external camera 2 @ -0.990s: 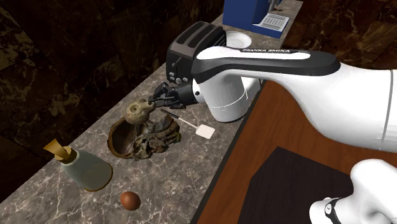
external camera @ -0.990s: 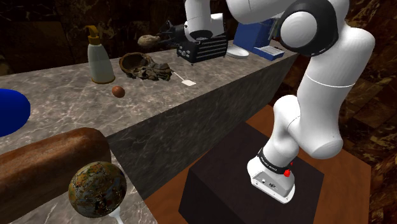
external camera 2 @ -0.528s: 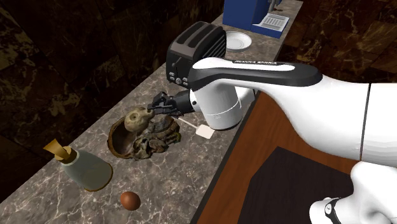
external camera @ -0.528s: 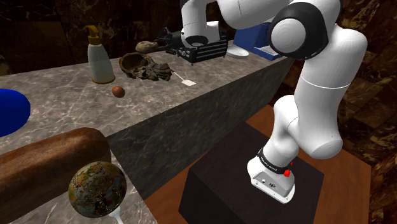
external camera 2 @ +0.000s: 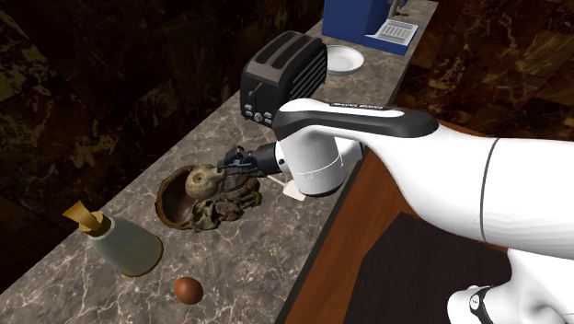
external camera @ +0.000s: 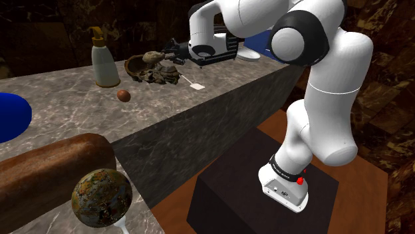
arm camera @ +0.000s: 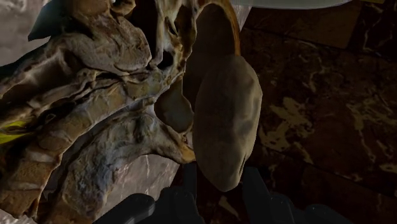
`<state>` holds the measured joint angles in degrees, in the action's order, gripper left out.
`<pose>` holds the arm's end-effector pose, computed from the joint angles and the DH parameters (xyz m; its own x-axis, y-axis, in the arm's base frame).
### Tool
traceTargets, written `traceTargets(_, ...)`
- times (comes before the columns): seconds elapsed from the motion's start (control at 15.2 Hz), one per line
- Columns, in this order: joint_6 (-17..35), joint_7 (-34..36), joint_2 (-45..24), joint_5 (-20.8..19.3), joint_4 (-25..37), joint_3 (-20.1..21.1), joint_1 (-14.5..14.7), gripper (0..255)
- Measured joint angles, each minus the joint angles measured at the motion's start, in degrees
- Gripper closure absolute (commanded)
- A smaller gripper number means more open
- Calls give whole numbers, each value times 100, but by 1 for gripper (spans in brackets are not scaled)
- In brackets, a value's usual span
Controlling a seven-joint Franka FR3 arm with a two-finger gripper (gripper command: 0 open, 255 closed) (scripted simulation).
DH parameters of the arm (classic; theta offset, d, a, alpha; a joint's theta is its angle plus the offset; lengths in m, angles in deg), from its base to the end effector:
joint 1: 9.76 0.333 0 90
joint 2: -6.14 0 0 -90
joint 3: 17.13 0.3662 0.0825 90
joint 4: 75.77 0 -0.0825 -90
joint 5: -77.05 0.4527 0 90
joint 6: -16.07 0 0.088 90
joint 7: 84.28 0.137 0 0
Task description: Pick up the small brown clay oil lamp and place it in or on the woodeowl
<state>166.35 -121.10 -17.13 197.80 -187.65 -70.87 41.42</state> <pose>0.7132 0.0015 0.3682 0.4113 -0.8919 0.1882 -0.3242 -0.3361 -0.8843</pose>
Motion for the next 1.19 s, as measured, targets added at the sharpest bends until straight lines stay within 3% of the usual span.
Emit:
traceTargets(0.53,-100,-160,-117,214,-36,27,-43,255)
traceTargets(0.59,-100,-160,-117,214,-36,27,-43,0)
traceTargets(0.99,-100,-161,-116,215,-35,26,-43,0)
traceTargets(1.19,124,-399,531,20,-471,-167,232,0)
